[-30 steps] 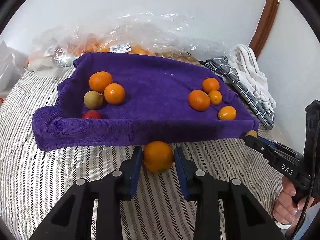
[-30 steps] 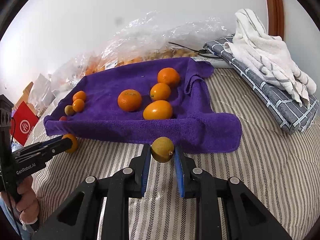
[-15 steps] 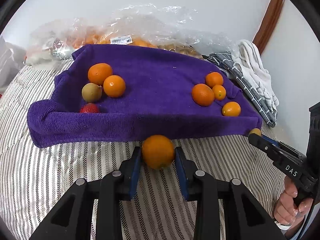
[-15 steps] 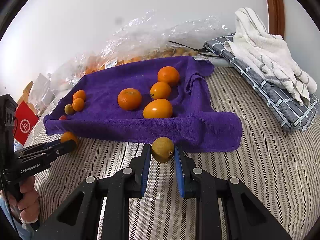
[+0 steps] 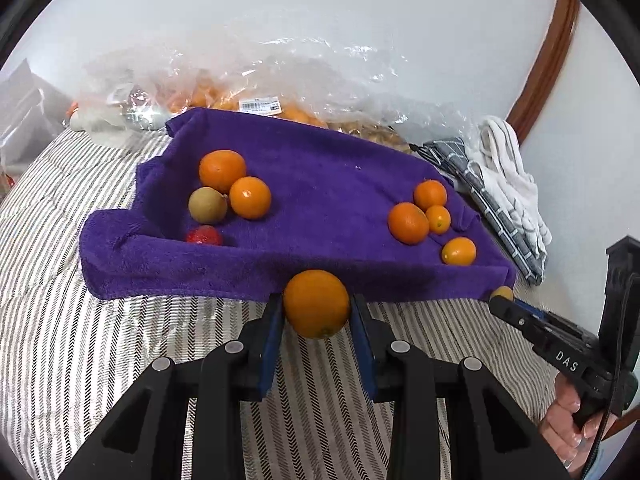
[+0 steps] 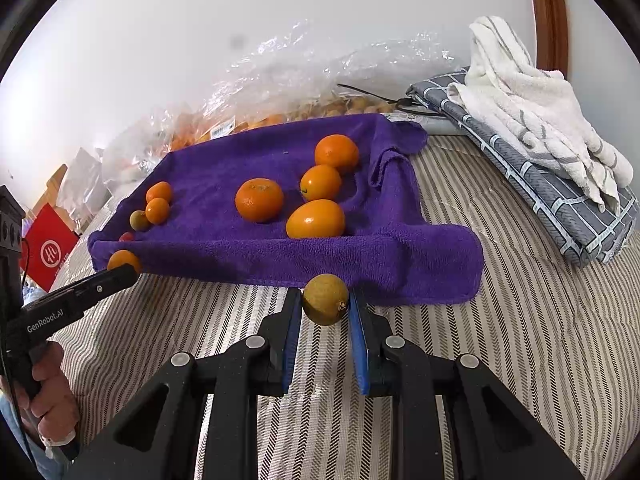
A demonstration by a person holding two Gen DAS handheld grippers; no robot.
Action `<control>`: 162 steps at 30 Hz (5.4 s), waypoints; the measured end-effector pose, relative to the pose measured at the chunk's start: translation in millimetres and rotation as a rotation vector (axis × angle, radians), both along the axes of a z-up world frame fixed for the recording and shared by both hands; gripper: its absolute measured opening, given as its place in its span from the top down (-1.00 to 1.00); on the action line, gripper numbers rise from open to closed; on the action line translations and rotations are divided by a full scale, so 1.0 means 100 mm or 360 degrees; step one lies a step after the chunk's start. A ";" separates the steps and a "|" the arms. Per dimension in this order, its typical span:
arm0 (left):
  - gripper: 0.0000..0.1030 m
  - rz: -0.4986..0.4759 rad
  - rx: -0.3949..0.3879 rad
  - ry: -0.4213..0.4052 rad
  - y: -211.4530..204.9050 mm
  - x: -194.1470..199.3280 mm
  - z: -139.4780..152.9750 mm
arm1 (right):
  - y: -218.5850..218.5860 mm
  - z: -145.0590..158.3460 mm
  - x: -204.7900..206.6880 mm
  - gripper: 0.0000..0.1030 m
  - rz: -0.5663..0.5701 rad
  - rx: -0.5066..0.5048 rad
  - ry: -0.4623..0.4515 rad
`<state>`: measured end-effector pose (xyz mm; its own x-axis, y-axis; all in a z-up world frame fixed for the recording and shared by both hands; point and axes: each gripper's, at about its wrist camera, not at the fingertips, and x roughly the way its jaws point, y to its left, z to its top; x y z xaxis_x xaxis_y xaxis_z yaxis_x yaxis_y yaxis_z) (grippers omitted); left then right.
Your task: Organize fruits
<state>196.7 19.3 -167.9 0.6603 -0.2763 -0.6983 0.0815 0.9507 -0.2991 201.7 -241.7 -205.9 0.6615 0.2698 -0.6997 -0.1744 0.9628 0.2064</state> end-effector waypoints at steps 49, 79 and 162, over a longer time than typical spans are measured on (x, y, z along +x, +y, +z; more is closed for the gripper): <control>0.39 0.0179 -0.0053 -0.0246 0.22 -0.15 0.24 | 0.02 0.27 -0.26 0.54 -0.0023 0.0053 -0.0297; 0.39 0.0195 0.0018 -0.0268 0.56 0.28 0.70 | 0.47 0.76 0.41 0.54 0.0165 0.0069 -0.0318; -0.66 0.0278 0.0459 -0.0490 -0.02 -1.69 1.56 | 0.04 1.51 -1.61 -0.83 -0.0201 -0.0195 -0.0364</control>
<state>28.0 17.2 -11.5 0.8686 0.0347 -0.4943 -0.0439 0.9990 -0.0071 40.2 -237.9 -54.4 0.8291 0.0976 -0.5505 -0.0800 0.9952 0.0561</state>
